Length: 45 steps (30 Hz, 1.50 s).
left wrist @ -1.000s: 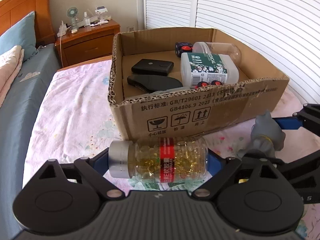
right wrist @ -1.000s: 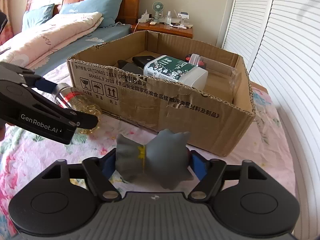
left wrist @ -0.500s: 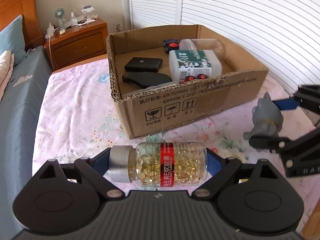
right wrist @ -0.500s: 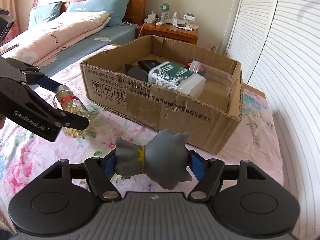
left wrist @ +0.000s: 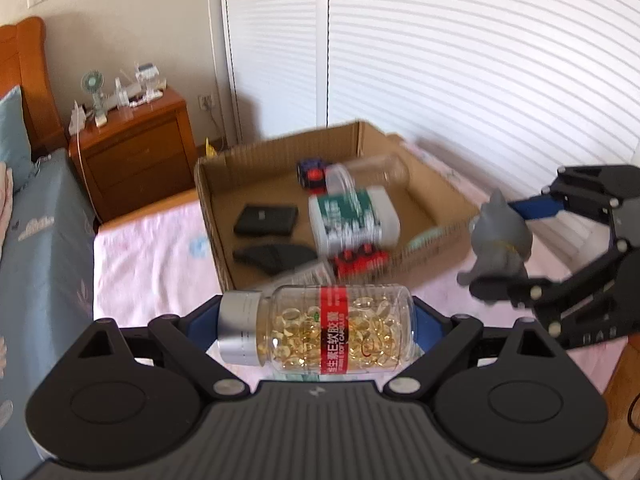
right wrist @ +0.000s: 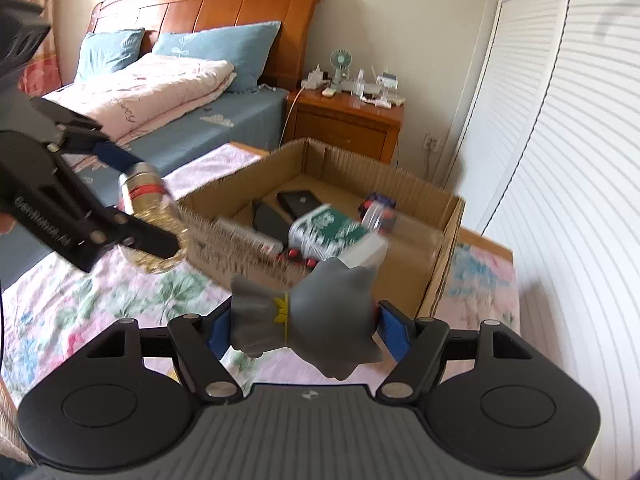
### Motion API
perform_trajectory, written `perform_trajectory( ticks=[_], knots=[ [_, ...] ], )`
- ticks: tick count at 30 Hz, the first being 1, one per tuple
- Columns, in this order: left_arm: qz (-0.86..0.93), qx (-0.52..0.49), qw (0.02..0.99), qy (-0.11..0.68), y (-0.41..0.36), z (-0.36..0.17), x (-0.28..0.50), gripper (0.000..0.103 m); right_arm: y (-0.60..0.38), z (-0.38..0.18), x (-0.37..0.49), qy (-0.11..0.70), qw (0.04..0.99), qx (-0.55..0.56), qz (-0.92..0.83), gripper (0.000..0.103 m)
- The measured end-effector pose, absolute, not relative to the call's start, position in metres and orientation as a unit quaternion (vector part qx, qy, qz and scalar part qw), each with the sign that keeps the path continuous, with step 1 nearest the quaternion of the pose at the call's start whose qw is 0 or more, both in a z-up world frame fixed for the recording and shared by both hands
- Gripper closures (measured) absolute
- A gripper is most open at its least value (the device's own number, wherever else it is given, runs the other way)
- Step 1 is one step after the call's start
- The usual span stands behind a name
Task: Organize rigid objects
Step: 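Carry the bottle and gray toy into the box and open both grippers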
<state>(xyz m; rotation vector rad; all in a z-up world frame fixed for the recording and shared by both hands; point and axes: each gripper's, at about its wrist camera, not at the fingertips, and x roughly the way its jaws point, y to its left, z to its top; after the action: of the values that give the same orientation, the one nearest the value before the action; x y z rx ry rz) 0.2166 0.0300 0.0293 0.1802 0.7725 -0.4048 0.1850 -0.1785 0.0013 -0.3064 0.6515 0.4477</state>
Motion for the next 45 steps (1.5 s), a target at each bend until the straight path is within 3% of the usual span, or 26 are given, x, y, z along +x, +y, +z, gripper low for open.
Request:
perform_trajectory(
  ticks=[8,17,24,45],
  knots=[
    [-0.181,0.085,0.908,0.367,0.013,0.038,0.278,0.010,-0.183,0.017,0.215,0.303,0.918,-0.143,0.211,0.027],
    [-0.153,0.085,0.897,0.407,-0.002,0.008,0.356,0.010,-0.181,0.016,0.248,0.316,0.914,-0.146,0.208,0.027],
    [-0.131,0.077,0.906,0.394,-0.008,-0.005,0.391,0.010,-0.177,0.014,0.261,0.321,0.913,-0.150,0.203,0.027],
    [-0.118,0.072,0.917,0.375,0.056,0.028,0.301,0.004,-0.134,0.016,0.280,0.324,0.902,-0.172,0.227,0.027]
  ],
)
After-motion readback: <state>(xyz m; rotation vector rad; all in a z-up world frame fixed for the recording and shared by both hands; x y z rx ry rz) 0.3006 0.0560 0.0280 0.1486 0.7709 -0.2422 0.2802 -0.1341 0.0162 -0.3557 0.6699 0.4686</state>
